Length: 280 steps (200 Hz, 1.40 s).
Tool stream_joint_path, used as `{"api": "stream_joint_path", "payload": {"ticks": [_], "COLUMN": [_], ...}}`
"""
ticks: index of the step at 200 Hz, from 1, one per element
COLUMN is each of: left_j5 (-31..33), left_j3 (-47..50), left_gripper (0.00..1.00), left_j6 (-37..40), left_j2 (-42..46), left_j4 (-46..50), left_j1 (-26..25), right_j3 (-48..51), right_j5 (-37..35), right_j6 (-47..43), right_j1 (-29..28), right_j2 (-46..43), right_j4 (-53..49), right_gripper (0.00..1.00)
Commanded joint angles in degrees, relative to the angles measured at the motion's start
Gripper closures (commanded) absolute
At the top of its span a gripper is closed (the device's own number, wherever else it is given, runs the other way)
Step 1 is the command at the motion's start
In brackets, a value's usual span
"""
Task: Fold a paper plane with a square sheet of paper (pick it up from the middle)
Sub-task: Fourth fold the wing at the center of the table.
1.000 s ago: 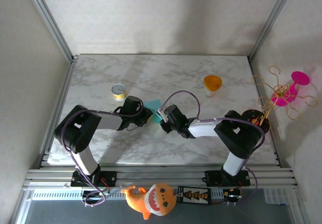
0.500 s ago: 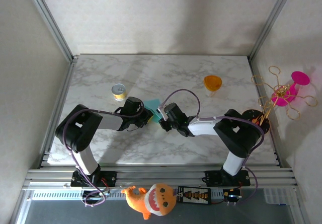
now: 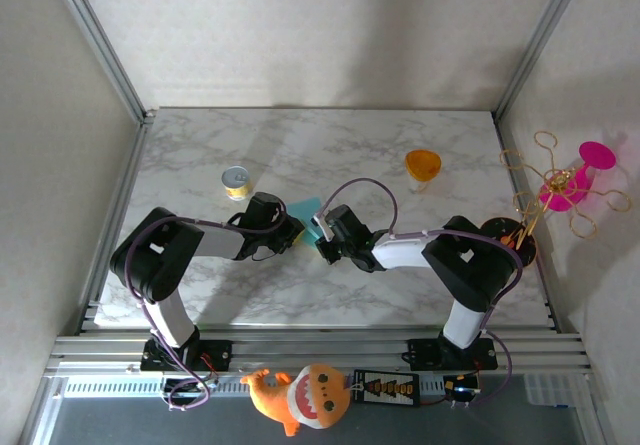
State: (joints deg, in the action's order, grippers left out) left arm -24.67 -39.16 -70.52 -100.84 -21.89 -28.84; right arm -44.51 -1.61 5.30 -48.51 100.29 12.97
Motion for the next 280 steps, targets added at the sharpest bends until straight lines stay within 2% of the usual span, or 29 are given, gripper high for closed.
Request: {"api": "stream_joint_path", "payload": {"ticks": [1, 20, 78, 148, 215, 280], "left_j5": [-0.2, -0.1, 0.1, -0.2, -0.3, -0.3], "left_j3": [1.1, 0.9, 0.9, 0.4, 0.4, 0.3], "left_gripper": [0.85, 0.85, 0.85, 0.84, 0.84, 0.85], "left_j6": [0.6, 0.7, 0.8, 1.1, 1.3, 1.3], "left_j2": [-0.4, -0.4, -0.4, -0.8, -0.9, -0.7], "left_j4": [2.1, 2.2, 2.6, 2.8, 2.9, 2.9], "left_j1": [-0.8, -0.9, -0.9, -0.9, -0.9, -0.9], "right_j3": [-2.3, -4.0, -8.0, -12.4, -14.4, -14.7], "right_j5": [-0.3, -1.6, -5.8, -11.0, -14.5, -14.8], "right_j6": [1.3, 2.8, 6.3, 8.6, 9.8, 10.2], "right_j1": [0.3, 0.3, -1.4, -4.1, -5.5, -5.6], "right_j2": [0.2, -1.2, -2.6, -0.1, 2.5, 3.5], "right_j4": [-2.9, -6.4, -17.4, -24.9, -27.7, -27.4], "right_gripper": [0.77, 0.72, 0.64, 0.6, 0.64, 0.76]}}
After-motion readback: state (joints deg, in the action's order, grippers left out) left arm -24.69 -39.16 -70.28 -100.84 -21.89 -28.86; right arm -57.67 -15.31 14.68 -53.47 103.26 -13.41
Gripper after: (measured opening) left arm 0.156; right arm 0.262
